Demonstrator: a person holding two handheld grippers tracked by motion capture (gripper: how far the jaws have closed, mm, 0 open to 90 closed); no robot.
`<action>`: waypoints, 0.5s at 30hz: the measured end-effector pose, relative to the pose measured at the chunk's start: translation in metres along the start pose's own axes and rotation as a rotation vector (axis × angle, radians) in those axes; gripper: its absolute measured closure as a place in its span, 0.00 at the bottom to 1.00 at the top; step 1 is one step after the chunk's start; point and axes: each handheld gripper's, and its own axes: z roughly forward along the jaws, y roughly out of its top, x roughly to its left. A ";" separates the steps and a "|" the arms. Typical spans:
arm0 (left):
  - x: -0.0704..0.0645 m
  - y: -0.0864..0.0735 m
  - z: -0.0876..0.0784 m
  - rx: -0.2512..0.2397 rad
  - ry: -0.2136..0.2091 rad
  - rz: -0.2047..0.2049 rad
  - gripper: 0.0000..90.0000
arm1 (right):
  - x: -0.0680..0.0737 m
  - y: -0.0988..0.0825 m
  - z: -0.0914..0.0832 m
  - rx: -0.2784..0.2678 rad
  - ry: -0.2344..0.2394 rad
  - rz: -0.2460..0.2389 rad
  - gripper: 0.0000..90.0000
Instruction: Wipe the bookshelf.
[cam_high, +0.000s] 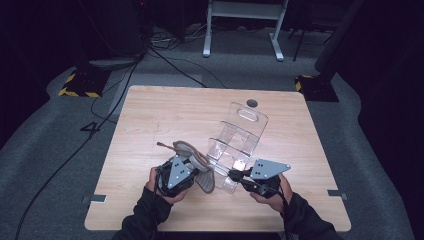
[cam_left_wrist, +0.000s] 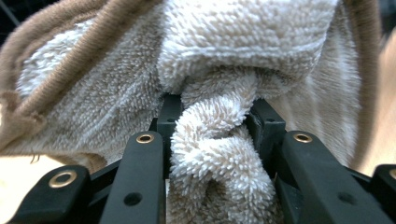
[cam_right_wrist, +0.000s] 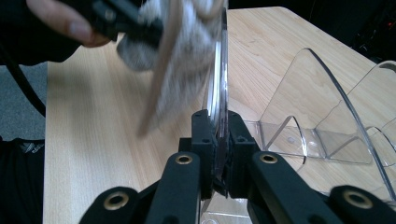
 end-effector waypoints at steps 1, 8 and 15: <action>0.000 0.000 0.000 0.000 0.000 0.000 0.72 | 0.000 0.000 0.000 -0.003 0.003 0.004 0.95; -0.027 0.018 0.005 -0.073 -0.088 0.049 0.72 | 0.000 -0.001 -0.001 -0.001 -0.009 0.014 0.95; -0.058 0.017 0.020 -0.067 -0.166 0.074 0.72 | -0.001 -0.001 -0.002 -0.001 -0.010 0.015 0.95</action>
